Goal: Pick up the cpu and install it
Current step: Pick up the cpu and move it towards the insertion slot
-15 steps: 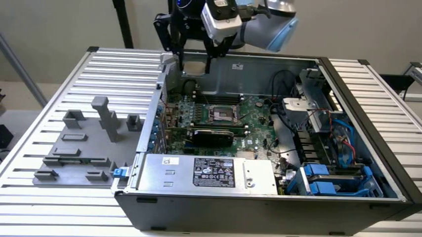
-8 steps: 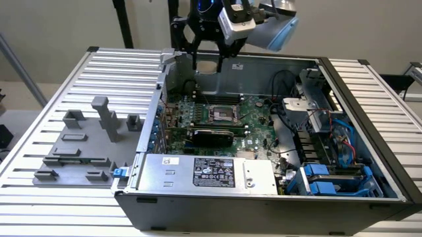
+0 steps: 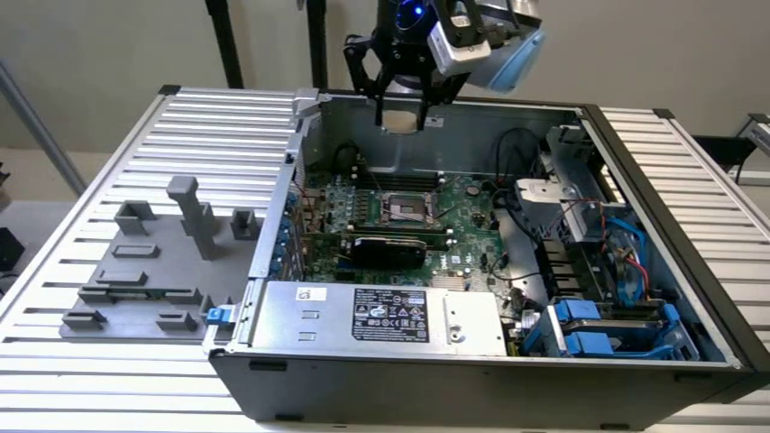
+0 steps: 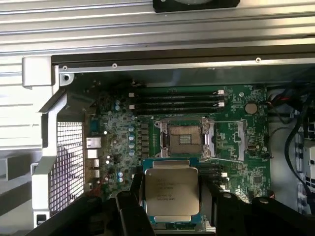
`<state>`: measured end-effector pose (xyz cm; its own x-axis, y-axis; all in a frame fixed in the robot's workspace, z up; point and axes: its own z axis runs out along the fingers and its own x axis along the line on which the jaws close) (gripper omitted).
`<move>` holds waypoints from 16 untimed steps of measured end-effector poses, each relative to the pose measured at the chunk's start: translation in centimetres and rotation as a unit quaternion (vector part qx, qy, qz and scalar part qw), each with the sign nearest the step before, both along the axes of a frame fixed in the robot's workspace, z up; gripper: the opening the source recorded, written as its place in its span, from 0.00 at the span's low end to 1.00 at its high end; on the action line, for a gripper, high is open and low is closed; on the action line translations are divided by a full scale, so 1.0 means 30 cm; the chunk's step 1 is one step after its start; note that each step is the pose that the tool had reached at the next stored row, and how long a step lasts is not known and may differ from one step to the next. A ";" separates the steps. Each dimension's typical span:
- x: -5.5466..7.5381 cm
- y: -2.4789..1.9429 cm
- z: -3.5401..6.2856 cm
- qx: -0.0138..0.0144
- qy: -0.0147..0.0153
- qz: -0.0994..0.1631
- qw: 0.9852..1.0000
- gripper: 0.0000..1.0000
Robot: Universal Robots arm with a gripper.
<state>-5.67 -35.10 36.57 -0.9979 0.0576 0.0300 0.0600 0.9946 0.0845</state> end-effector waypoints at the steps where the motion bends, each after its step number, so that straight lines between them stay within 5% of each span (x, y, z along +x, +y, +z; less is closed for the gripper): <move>1: 0.012 0.011 -0.006 0.000 0.000 0.000 1.000 0.55; 8: 0.097 0.078 -0.036 -0.002 0.000 0.000 1.000 0.55; 16: 0.114 0.082 -0.039 -0.002 0.000 0.000 1.000 0.55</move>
